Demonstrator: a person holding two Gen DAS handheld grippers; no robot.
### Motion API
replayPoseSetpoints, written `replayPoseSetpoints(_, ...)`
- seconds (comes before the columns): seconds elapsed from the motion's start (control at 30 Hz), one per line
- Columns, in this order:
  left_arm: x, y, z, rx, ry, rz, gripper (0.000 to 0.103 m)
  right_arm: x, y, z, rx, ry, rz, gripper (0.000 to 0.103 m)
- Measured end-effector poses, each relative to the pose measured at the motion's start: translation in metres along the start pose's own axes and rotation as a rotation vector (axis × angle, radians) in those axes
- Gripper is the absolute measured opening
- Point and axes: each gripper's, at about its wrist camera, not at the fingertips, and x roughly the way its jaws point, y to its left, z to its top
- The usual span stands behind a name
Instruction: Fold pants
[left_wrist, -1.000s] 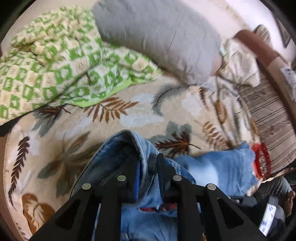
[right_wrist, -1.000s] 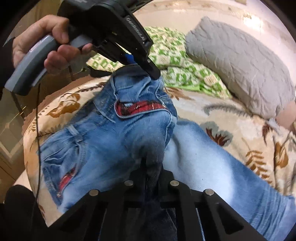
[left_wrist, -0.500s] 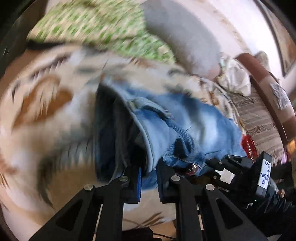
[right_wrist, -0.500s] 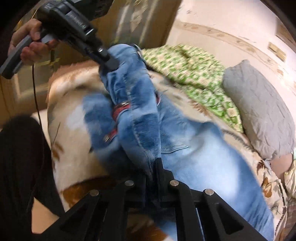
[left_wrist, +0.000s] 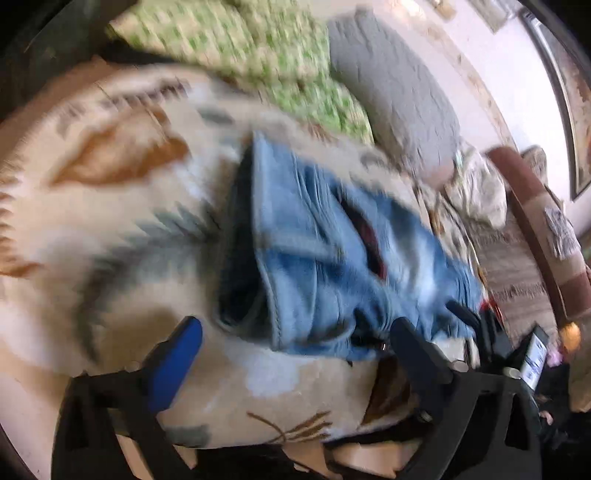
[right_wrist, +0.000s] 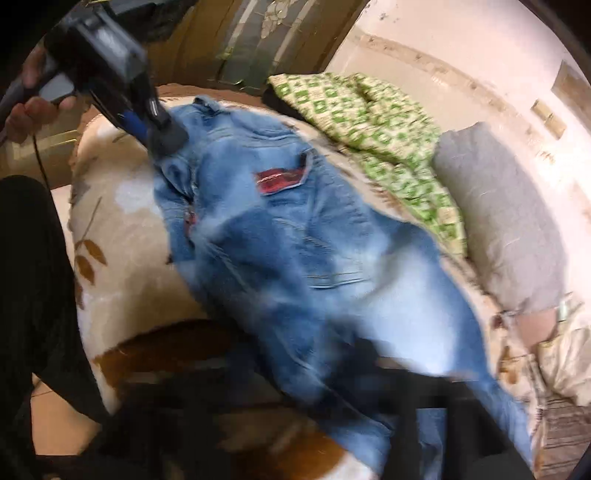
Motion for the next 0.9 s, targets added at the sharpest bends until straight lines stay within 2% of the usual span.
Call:
replayPoseSetpoints(0.13, -0.03, -0.024, 0.02, 0.098, -0.049, 0.062, 0.102, -0.032, -0.022, -0.006, 0.101, -0.033, -0.026, 0.092)
replayPoseSetpoints(0.23, -0.031, -0.058, 0.037, 0.198, -0.043, 0.041, 0.103, -0.051, -0.041, -0.016, 0.222, -0.034, -0.038, 0.092)
replayPoseSetpoints(0.3, -0.022, -0.084, 0.049, 0.277, -0.016, 0.009, 0.103, -0.065, -0.059, -0.027, 0.346, -0.029, -0.04, 0.092)
replayPoseSetpoints(0.37, -0.006, -0.113, 0.057, 0.362, 0.016, -0.019, 0.103, -0.08, -0.079, -0.041, 0.495, -0.028, -0.055, 0.092)
replayPoseSetpoints(0.47, 0.028, -0.168, 0.072, 0.583, 0.075, -0.091, 0.103, -0.108, -0.108, -0.069, 0.744, -0.043, -0.065, 0.092)
replayPoseSetpoints(0.5, 0.037, -0.18, 0.073, 0.621, 0.082, -0.09, 0.103, -0.117, -0.118, -0.082, 0.831, -0.047, -0.076, 0.092)
replayPoseSetpoints(0.53, 0.053, -0.203, 0.077, 0.719, 0.1, -0.098, 0.103, -0.125, -0.128, -0.095, 0.912, -0.05, -0.084, 0.092)
replayPoseSetpoints(0.6, 0.077, -0.237, 0.083, 0.834, 0.139, -0.131, 0.103, -0.137, -0.142, -0.118, 1.042, -0.048, -0.105, 0.092)
replayPoseSetpoints(0.77, 0.128, -0.312, 0.092, 0.963, 0.263, -0.276, 0.103, -0.153, -0.169, -0.186, 1.37, -0.041, -0.126, 0.093)
replayPoseSetpoints(0.9, 0.17, -0.372, 0.084, 1.073, 0.348, -0.339, 0.103, -0.151, -0.183, -0.235, 1.607, -0.053, -0.113, 0.092)
